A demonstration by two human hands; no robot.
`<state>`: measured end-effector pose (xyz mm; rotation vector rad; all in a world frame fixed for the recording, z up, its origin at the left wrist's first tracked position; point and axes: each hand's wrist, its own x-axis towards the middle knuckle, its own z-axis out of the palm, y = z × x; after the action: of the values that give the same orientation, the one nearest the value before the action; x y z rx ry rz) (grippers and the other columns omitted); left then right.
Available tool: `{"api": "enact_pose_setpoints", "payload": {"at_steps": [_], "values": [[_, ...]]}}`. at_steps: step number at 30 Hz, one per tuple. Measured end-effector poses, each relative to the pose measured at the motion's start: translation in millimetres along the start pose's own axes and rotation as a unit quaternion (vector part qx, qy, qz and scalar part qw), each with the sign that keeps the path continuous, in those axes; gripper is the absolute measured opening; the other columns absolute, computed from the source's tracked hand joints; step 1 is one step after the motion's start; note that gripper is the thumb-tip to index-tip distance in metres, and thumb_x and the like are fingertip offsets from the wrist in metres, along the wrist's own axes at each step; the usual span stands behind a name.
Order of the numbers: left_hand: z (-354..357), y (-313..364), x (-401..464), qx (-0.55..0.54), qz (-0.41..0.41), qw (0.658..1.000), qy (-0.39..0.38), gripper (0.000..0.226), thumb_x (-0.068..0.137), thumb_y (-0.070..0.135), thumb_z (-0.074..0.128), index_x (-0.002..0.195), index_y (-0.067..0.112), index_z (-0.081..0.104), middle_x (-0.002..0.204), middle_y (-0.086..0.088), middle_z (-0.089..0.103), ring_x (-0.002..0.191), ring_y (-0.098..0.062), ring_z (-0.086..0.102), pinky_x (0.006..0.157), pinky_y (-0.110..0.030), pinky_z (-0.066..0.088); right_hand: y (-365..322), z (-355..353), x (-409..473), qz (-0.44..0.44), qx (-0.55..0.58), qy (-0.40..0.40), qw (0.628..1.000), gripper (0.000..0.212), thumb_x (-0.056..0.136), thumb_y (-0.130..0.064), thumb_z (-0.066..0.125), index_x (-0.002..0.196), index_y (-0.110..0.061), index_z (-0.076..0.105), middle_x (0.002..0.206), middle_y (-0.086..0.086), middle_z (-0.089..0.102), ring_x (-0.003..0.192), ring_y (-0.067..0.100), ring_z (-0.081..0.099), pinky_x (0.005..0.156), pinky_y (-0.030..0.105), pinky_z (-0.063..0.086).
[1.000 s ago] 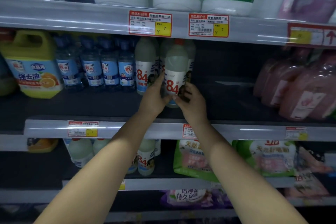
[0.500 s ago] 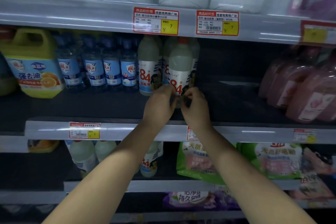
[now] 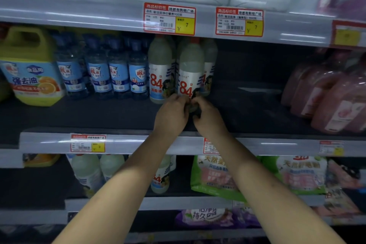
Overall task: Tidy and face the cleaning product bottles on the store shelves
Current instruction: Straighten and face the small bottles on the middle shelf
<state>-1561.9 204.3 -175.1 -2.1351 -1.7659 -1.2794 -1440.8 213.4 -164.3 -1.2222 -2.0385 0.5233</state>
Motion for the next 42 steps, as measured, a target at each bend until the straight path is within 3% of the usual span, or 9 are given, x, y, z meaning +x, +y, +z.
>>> {"api": "enact_pose_setpoints", "payload": {"at_steps": [6, 10, 14, 19, 24, 31, 35, 42], "values": [[-1, 0, 0, -0.011, -0.021, 1.0, -0.018, 0.029, 0.088, 0.008, 0.052, 0.114, 0.004, 0.061, 0.107, -0.022, 0.058, 0.092, -0.034, 0.059, 0.077, -0.043, 0.05, -1, 1, 1, 0.013, -0.015, -0.036, 0.999, 0.044, 0.085, 0.004, 0.048, 0.125, -0.013, 0.044, 0.124, 0.01, 0.055, 0.112, 0.022, 0.053, 0.083, 0.02, 0.035], [-1, 2, 1, -0.004, -0.033, 0.999, -0.024, 0.027, 0.089, 0.01, 0.051, 0.114, 0.003, 0.06, 0.104, -0.022, 0.057, 0.092, -0.034, 0.058, 0.074, -0.039, 0.049, -1, 5, 2, 0.003, -0.039, -0.045, 0.998, 0.048, 0.089, 0.002, 0.041, 0.134, -0.011, 0.035, 0.132, 0.014, 0.048, 0.118, 0.025, 0.049, 0.091, 0.023, 0.036], [0, 1, 1, -0.011, -0.041, 0.999, -0.033, 0.024, 0.09, 0.012, 0.05, 0.109, 0.002, 0.06, 0.101, -0.022, 0.058, 0.088, -0.033, 0.058, 0.069, -0.035, 0.046, -2, 10, 4, -0.011, -0.05, -0.047, 0.998, 0.059, 0.089, 0.0, 0.039, 0.144, -0.015, 0.022, 0.141, 0.014, 0.041, 0.128, 0.026, 0.041, 0.109, 0.037, 0.033], [1, -1, 3, -0.025, -0.048, 0.998, -0.039, 0.026, 0.088, 0.011, 0.05, 0.11, 0.003, 0.061, 0.101, -0.023, 0.06, 0.089, -0.033, 0.058, 0.072, -0.039, 0.049, -3, 11, 7, 0.039, -0.082, -0.06, 0.994, 0.056, 0.087, -0.006, 0.04, 0.14, -0.022, 0.028, 0.148, 0.009, 0.033, 0.137, 0.029, 0.029, 0.111, 0.053, 0.023], [2, -3, 3, -0.034, -0.053, 0.997, -0.042, 0.027, 0.088, 0.012, 0.051, 0.112, 0.004, 0.061, 0.103, -0.022, 0.059, 0.091, -0.032, 0.058, 0.077, -0.04, 0.05, -6, 8, 6, 0.061, -0.096, -0.075, 0.991, 0.058, 0.09, -0.008, 0.038, 0.144, -0.025, 0.021, 0.152, 0.008, 0.026, 0.141, 0.028, 0.02, 0.114, 0.054, 0.015], [5, -9, 4, -0.045, -0.023, 0.998, -0.048, 0.026, 0.09, 0.014, 0.048, 0.111, 0.005, 0.062, 0.104, -0.018, 0.065, 0.091, -0.029, 0.06, 0.077, -0.041, 0.05, -12, 5, 7, 0.096, -0.168, -0.144, 0.97, 0.066, 0.095, -0.011, 0.032, 0.149, -0.025, -0.005, 0.158, -0.002, 0.01, 0.146, 0.024, 0.002, 0.116, 0.056, -0.002], [8, -11, 5, -0.042, -0.02, 0.997, -0.054, 0.023, 0.092, 0.014, 0.045, 0.105, 0.005, 0.062, 0.098, -0.019, 0.064, 0.086, -0.029, 0.06, 0.074, -0.041, 0.05, -14, 5, 8, 0.106, -0.183, -0.157, 0.965, 0.067, 0.095, -0.012, 0.031, 0.148, -0.027, -0.007, 0.158, -0.001, 0.008, 0.146, 0.024, 0.001, 0.116, 0.055, -0.001], [8, -11, 7, -0.016, -0.033, 0.996, -0.084, 0.029, 0.091, 0.012, 0.042, 0.114, 0.005, 0.059, 0.111, -0.019, 0.061, 0.099, -0.031, 0.057, 0.086, -0.043, 0.048, -14, 6, 8, 0.101, -0.185, -0.159, 0.965, 0.066, 0.095, -0.013, 0.031, 0.149, -0.027, -0.005, 0.158, -0.001, 0.009, 0.146, 0.024, 0.002, 0.115, 0.056, -0.002]]}}
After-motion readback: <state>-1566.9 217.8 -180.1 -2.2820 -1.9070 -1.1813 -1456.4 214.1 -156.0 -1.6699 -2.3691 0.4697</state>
